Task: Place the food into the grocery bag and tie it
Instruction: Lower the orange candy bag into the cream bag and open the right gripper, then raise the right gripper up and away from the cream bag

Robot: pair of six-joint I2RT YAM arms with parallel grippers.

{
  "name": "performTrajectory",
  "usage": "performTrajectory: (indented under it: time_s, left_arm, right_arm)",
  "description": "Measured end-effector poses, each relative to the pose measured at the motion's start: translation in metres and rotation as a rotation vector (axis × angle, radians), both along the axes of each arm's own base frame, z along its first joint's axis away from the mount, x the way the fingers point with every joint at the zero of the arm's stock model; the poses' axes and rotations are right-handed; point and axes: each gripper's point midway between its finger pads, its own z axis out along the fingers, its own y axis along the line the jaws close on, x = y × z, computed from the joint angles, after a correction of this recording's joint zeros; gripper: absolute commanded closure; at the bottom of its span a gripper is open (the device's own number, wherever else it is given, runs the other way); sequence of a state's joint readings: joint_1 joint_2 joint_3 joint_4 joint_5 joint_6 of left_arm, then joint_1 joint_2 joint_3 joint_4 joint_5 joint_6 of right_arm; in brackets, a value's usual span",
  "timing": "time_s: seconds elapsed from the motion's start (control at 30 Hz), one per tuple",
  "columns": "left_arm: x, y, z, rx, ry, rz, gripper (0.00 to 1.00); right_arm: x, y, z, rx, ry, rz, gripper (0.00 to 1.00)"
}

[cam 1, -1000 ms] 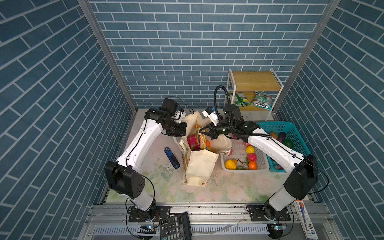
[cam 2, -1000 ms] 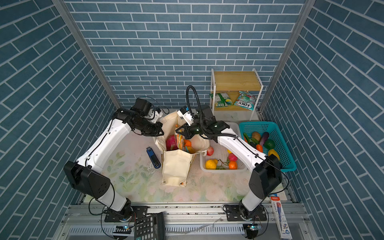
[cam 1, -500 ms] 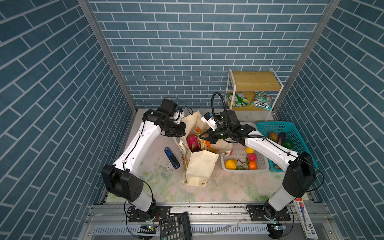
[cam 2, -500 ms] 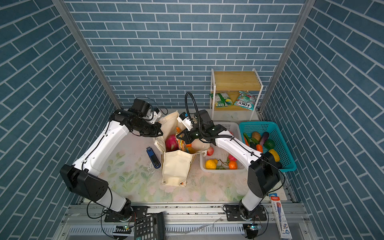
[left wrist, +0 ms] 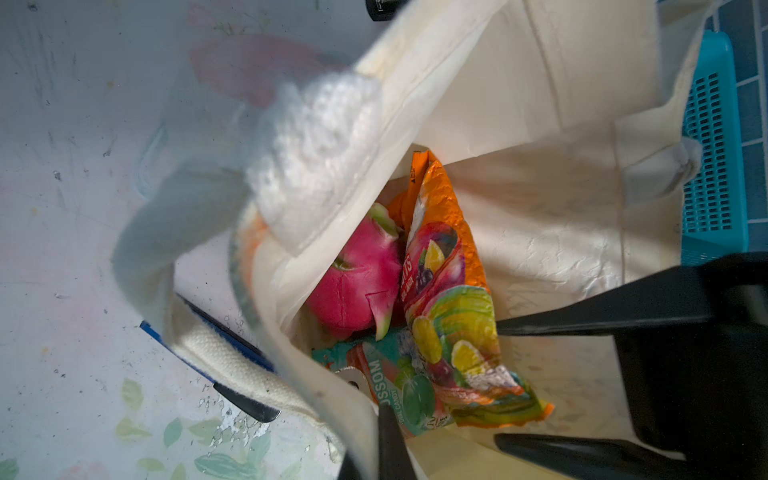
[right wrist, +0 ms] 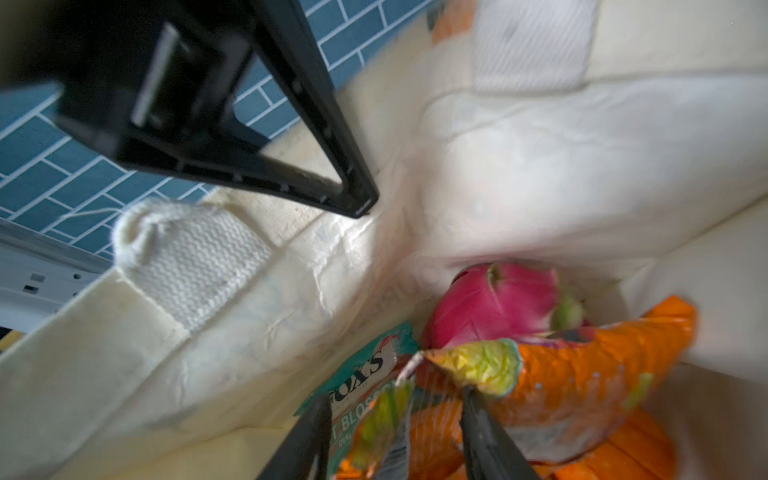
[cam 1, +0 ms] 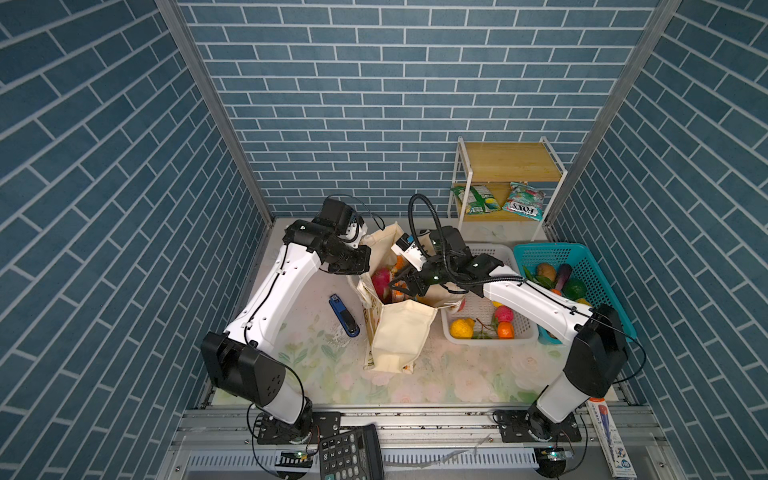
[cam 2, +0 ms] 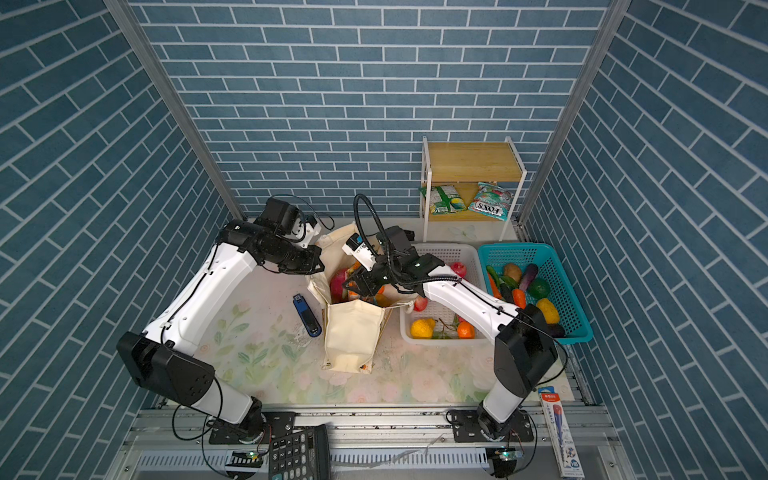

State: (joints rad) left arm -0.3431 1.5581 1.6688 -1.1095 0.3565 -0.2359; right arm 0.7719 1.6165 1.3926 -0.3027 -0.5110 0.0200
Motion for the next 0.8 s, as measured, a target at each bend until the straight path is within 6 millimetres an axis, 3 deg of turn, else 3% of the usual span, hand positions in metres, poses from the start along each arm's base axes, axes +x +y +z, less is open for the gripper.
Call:
performTrajectory:
  time_s: [0.13,0.27,0.4,0.5,0.7,0.8]
  left_arm:
    - [-0.002,0.001,0.001,-0.006,-0.006,0.0,0.96]
    - [-0.003,0.002,0.002,-0.024,0.0,0.004,0.96]
    - [-0.002,0.003,0.001,-0.031,0.006,0.014,0.95]
    - [-0.002,0.003,0.001,-0.031,0.009,0.02,0.95]
    - [-0.002,0.006,0.0,-0.027,0.029,0.051,0.95]
    - [-0.001,0.007,-0.003,-0.02,0.045,0.071,0.95]
  right_arm:
    - [0.01,-0.023,0.06,0.034,-0.148,-0.124,0.39]
    - [0.012,-0.063,0.134,0.114,-0.304,-0.291,0.38]
    - [0.001,-0.097,0.172,0.171,-0.359,-0.379,0.38]
    - [0.004,-0.109,0.158,0.145,-0.318,-0.433,0.38]
    - [0.028,-0.149,0.061,-0.015,-0.041,-0.669,0.39]
    - [0.029,-0.166,0.037,-0.046,0.063,-0.76,0.38]
